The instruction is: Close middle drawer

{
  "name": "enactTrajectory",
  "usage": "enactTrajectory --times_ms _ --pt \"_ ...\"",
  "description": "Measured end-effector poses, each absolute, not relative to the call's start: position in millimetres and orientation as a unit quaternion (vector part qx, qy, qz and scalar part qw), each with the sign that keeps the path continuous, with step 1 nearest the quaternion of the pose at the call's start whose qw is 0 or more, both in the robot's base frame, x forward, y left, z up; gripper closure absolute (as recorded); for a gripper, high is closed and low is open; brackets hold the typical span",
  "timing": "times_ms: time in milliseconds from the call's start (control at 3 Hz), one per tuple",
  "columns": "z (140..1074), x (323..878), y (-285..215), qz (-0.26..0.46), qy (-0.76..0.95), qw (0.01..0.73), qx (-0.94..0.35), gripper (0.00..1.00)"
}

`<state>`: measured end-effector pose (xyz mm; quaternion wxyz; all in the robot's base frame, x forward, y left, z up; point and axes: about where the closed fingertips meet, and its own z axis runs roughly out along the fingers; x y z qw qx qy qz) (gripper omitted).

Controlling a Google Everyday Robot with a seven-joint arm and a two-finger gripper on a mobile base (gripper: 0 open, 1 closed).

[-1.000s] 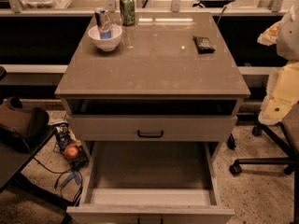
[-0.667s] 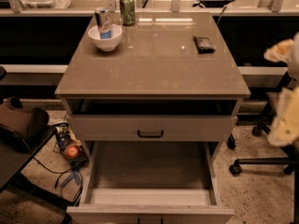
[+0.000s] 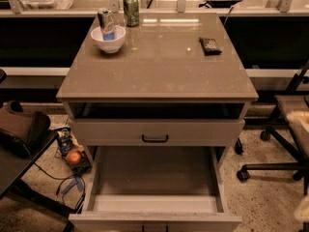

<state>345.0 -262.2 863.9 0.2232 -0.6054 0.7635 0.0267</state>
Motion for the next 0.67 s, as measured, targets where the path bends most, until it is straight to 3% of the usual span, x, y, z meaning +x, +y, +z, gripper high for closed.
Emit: enactTrajectory --times_ms 667 --pt "735.9 316.0 -272.2 0.046 0.745 0.19 -0.637 0.47"
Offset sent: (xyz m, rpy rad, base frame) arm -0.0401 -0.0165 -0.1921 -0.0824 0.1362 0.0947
